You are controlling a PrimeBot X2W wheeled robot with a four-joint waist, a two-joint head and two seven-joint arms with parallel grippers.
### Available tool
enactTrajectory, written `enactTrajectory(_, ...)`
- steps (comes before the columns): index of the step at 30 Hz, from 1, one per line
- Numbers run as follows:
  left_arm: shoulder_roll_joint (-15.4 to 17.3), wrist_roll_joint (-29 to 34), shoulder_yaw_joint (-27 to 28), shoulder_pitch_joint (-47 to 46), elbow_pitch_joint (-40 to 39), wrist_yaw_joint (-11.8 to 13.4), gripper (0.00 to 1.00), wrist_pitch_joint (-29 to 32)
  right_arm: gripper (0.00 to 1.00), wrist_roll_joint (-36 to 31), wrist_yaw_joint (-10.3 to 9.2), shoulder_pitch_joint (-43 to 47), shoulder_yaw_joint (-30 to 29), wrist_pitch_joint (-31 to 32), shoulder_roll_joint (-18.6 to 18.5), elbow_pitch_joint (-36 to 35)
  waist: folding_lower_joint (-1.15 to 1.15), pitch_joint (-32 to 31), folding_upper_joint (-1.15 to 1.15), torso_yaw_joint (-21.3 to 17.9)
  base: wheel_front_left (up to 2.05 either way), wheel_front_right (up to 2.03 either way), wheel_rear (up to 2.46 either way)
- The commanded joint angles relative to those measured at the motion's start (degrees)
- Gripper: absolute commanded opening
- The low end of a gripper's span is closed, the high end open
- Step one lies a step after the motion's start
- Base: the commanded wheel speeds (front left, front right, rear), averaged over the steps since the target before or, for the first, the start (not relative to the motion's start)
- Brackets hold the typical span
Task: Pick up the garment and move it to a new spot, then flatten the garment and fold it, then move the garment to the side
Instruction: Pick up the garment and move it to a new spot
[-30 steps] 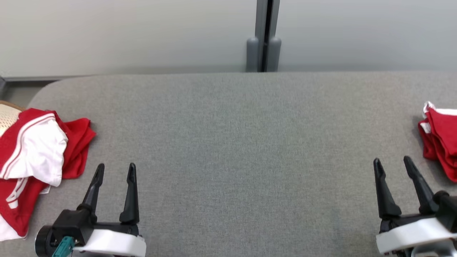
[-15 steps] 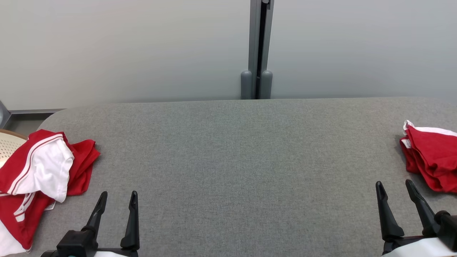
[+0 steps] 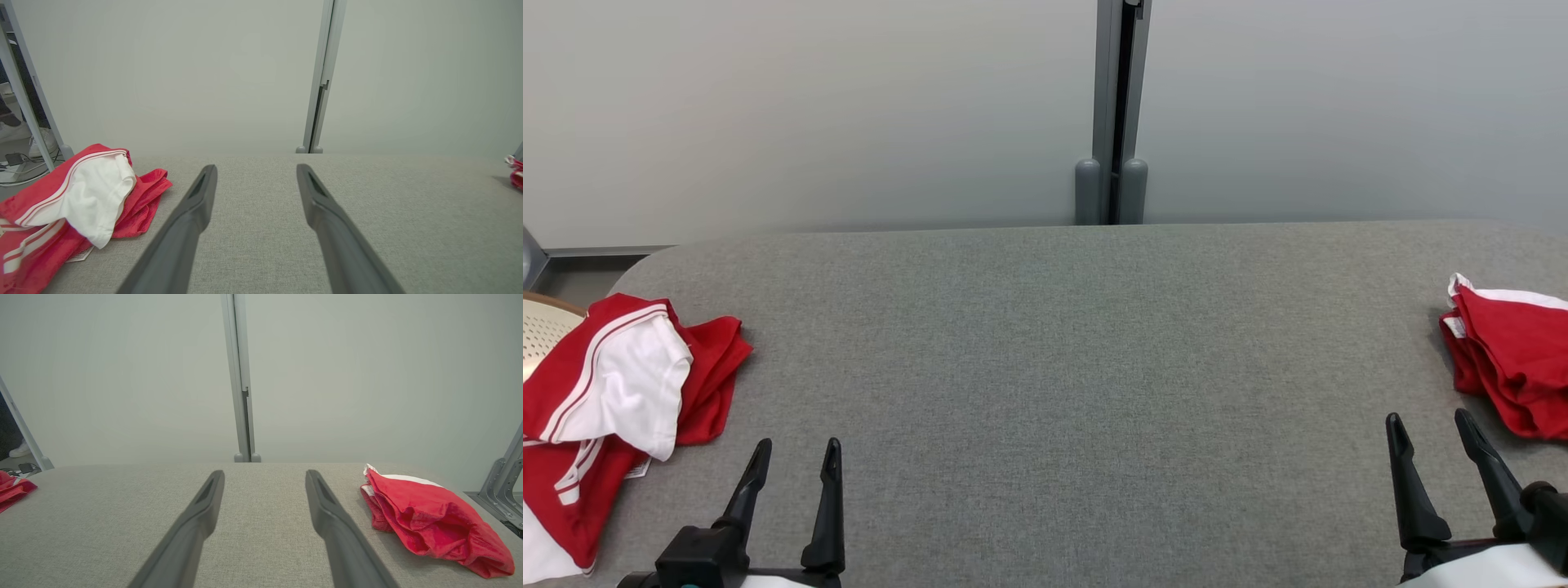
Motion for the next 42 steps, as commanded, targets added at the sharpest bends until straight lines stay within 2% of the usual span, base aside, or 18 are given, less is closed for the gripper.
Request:
enactTrajectory(1, 0.31, -0.16, 0.0, -0.07, -0.14, 0.37, 1.0, 0.05, 1.0, -0.07, -0.12, 0.1, -0.18, -0.37, -0.16, -0.25, 0.0, 0.07, 0.0, -0.01, 0.0, 0.0, 0.0)
enactTrajectory(9, 0.4, -0.06, -0.65, -1.18, -0.71, 0.47, 1.0, 0.29, 1.0, 0.07, -0.12, 0.57, -0.58, -0.57, 0.13, -0.15, 0.0, 0.53, 0.0, 0.59, 0.0, 0.0, 0.0)
enactTrajectory(14, 0.25, -0.15, -0.84, -2.15, -1.3, 0.54, 1.0, 0.13, 1.0, -0.4, -0.12, 0.7, -1.03, -0.34, 0.29, -1.19, 0.0, 1.23, 0.0, 2.66, 0.0, 0.0, 0.0)
enactTrajectory(19, -0.1, -0.7, -0.8, -4.84, -1.37, -0.02, 1.0, -0.58, 1.0, -0.66, -0.11, -0.09, -0.64, 0.89, 0.3, -3.85, 0.0, 3.55, 0.0, 7.1, 0.0, 0.0, 0.0)
enactTrajectory(25, -0.65, -1.62, -0.19, -9.23, 1.76, -1.43, 1.0, -2.81, 1.0, -0.37, -0.1, -1.96, 0.93, 2.55, -0.47, -6.98, 0.0, 6.12, 0.0, 15.31, 0.0, 0.0, 0.0)
enactTrajectory(31, -0.96, -2.07, 0.74, -10.86, 4.17, -1.9, 1.0, -4.31, 1.0, -0.16, -0.08, -3.03, 2.88, 3.47, -1.15, -8.17, 0.0, 6.63, 0.0, 21.41, 0.0, 0.0, 0.0)
enactTrajectory(36, -0.96, -2.47, 1.7, -10.56, 5.23, -2.11, 1.0, -4.9, 1.0, -0.38, -0.08, -3.84, 4.26, 3.88, -1.65, -8.27, 0.0, 6.53, 0.0, 23.95, 0.0, 0.0, 0.0)
enactTrajectory(42, -1.18, -2.28, 2.09, -10.66, 5.96, -2.38, 1.0, -5.21, 1.0, -0.45, -0.08, -4.41, 4.37, 4.4, -2.8, -7.91, 0.0, 6.43, 0.0, 24.72, 0.0, 0.0, 0.0)
